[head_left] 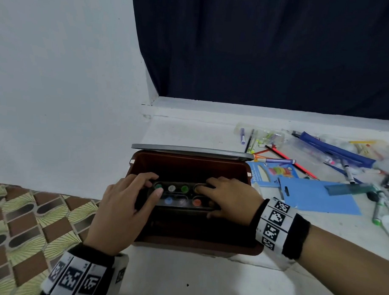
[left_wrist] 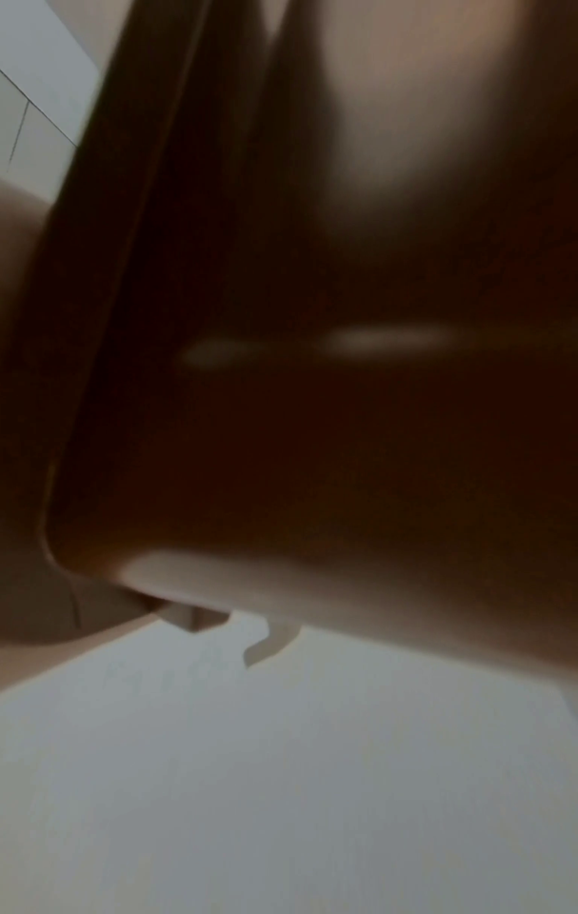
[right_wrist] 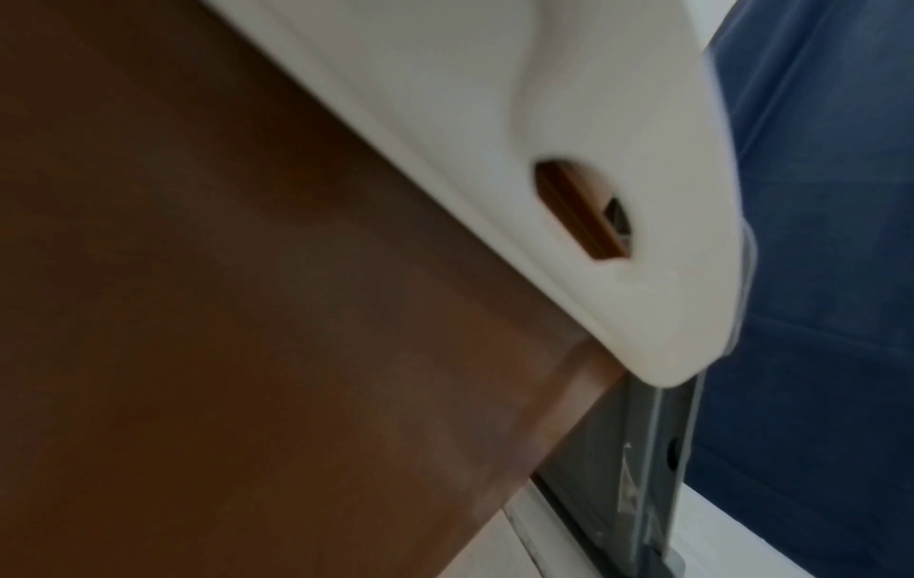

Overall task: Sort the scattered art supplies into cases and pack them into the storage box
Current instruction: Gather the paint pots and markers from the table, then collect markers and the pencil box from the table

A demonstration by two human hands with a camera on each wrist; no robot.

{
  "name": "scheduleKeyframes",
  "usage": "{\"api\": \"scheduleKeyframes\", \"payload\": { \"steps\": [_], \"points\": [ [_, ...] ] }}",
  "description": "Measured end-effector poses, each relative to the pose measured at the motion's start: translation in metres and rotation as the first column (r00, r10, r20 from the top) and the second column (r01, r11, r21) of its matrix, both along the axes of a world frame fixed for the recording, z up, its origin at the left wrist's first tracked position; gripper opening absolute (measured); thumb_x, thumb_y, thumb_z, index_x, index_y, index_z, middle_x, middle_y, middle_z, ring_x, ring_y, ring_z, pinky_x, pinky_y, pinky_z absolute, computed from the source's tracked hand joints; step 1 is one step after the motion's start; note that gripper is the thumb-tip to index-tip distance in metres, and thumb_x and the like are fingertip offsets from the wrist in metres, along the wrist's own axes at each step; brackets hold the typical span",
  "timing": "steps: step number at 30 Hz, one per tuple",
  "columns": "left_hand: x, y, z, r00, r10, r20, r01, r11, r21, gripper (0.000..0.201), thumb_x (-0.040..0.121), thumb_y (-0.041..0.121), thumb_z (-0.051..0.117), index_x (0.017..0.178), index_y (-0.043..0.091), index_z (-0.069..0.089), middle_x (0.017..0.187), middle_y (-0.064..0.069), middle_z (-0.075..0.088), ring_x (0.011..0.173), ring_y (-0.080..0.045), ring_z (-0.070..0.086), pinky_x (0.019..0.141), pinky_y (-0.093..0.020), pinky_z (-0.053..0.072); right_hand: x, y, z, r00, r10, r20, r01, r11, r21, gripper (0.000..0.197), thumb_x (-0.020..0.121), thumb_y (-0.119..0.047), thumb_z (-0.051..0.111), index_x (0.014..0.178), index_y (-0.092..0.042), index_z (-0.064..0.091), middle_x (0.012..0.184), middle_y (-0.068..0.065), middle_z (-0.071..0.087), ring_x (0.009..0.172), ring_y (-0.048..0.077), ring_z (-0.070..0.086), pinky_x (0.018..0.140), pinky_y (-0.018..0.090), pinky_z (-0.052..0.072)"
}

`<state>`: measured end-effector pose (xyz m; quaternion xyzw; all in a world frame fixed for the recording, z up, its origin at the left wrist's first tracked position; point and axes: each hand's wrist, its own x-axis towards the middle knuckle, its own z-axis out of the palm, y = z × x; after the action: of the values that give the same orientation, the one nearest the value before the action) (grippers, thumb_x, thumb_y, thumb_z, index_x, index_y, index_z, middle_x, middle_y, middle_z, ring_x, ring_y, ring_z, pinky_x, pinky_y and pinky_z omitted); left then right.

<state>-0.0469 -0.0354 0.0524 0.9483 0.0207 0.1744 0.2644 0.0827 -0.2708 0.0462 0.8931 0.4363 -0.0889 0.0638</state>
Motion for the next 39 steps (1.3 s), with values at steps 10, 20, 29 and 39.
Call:
{"api": "scheduleKeyframes", "payload": {
  "steps": [10, 20, 29, 39],
  "points": [
    [0.000, -0.003, -0.001, 1.000, 0.027, -0.004, -0.027, 0.998, 0.058, 0.037, 0.096, 0.055, 0.040, 0.121, 0.033, 0.056, 0.101, 0.021, 0.058, 0.095, -0.007, 0.057, 0.086, -0.031, 0.037, -0.001, 0.002, 0.000, 0.999, 0.035, -0.005, -0.035, 0.999, -0.020, 0.063, 0.093, -0.042, 0.061, 0.146, -0.025, 0.033, 0.131, 0.008, 0.049, 0.108, 0.030, 0.058, 0.078, 0.039, 0.051],
    [0.000, -0.010, 0.005, 0.998, 0.011, 0.054, -0.011, 1.000, 0.009, 0.032, 0.096, 0.047, 0.047, 0.119, 0.028, 0.058, 0.090, 0.019, 0.062, 0.087, -0.005, 0.059, 0.080, -0.040, 0.048, -0.012, -0.009, 0.011, 0.994, -0.108, 0.024, 0.080, 0.856, 0.511, 0.030, 0.095, -0.037, 0.053, 0.119, -0.021, 0.061, 0.097, -0.003, 0.063, 0.086, 0.021, 0.063, 0.066, 0.031, 0.044],
    [-0.009, -0.090, 0.033, 0.981, 0.007, 0.193, 0.031, 0.981, -0.193, 0.008, 0.093, 0.027, 0.057, 0.085, 0.026, 0.058, 0.055, -0.001, 0.047, 0.051, -0.019, 0.047, 0.046, -0.027, 0.036, -0.033, -0.078, 0.034, 0.993, -0.121, -0.011, 0.087, 0.648, 0.756, 0.013, 0.095, -0.028, 0.057, 0.104, -0.021, 0.063, 0.076, -0.014, 0.046, 0.068, 0.007, 0.048, 0.060, 0.032, 0.043],
    [-0.007, -0.235, 0.011, 0.986, -0.045, 0.160, 0.105, 0.918, -0.384, 0.024, 0.099, 0.039, 0.057, 0.092, 0.018, 0.063, 0.065, -0.012, 0.049, 0.061, -0.024, 0.047, 0.058, -0.031, 0.037, -0.043, -0.255, 0.008, 0.950, -0.238, -0.203, 0.297, 0.483, 0.824, 0.006, 0.088, -0.022, 0.067, 0.093, -0.025, 0.064, 0.065, -0.010, 0.055, 0.062, 0.012, 0.054, 0.062, 0.030, 0.048]
  ]
}}
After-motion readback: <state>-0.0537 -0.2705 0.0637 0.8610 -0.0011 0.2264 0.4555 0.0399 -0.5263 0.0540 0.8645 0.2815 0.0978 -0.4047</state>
